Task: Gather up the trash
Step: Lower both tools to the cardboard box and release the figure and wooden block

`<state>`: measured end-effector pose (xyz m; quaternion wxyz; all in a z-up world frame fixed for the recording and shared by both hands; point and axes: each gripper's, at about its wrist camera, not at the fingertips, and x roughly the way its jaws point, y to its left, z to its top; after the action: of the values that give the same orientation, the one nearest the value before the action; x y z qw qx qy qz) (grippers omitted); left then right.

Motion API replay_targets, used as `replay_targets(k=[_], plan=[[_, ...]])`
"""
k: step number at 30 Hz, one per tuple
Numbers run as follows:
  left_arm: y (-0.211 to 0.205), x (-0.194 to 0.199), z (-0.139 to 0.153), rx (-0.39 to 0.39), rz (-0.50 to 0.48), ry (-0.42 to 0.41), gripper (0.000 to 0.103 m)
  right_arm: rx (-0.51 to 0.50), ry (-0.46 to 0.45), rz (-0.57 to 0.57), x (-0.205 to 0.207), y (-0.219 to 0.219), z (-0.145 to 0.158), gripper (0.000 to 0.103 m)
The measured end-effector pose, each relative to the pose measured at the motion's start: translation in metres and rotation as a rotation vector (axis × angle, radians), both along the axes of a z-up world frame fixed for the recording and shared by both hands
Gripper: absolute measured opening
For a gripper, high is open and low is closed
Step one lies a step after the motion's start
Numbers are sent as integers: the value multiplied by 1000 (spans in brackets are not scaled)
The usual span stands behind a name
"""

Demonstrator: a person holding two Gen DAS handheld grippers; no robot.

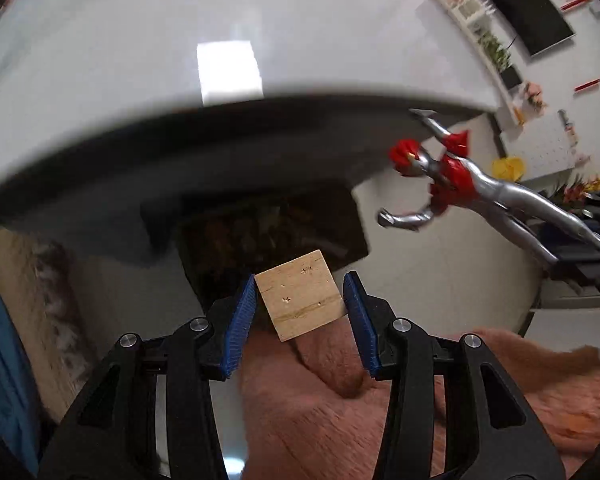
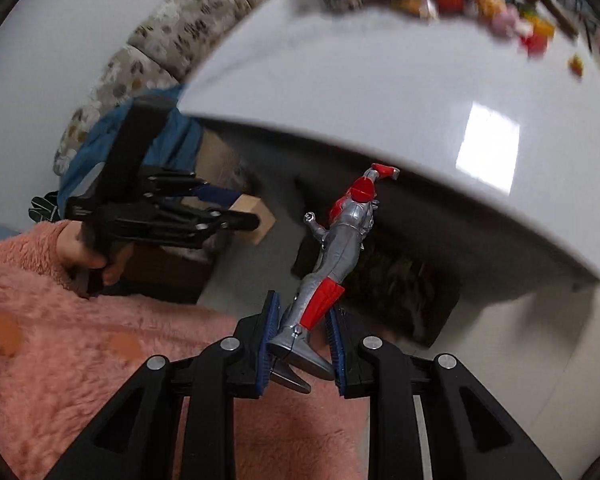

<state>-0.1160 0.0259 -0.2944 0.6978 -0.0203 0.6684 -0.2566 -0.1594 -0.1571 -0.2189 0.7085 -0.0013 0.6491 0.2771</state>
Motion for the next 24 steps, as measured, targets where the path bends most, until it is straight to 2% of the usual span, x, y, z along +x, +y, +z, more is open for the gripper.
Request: replay_targets(k=[1,4,6,9,10,11,12,13,14,15,19,24], plan=[[-3,0,-20,17,1,16,44,-3,13,-4,-1,0,-12,24],[-9,7,-80,80,18,77,44,-40,70,-44,2,0,-76,24],[-11,12,-120,94,41,132,44,-66,89,-75,6,0,-110,24],[-18,16,-175,148,52,177,45,-118,133,-155,20,-9,-184,24],[-20,18,-195,191,59,188,47,-126,144,-181,24,-12,-202,24],[-22,20,-217,216,55,222,59,-144,147,-204,29,-16,-222,24],[-22,22,-233,244,57,244,72,-172,143,-217,31,-19,-236,33],[-21,23,-251,290,63,263,79,-226,139,-241,35,-24,-256,63],[-21,26,-274,327,72,311,90,-268,123,-264,37,-25,-269,76],[-19,26,-286,329,81,338,90,-296,104,-292,39,-30,-283,82],[-17,26,-325,397,94,389,92,-294,177,-364,44,-40,-312,81],[-18,24,-328,391,92,394,92,-293,183,-356,41,-38,-312,83]])
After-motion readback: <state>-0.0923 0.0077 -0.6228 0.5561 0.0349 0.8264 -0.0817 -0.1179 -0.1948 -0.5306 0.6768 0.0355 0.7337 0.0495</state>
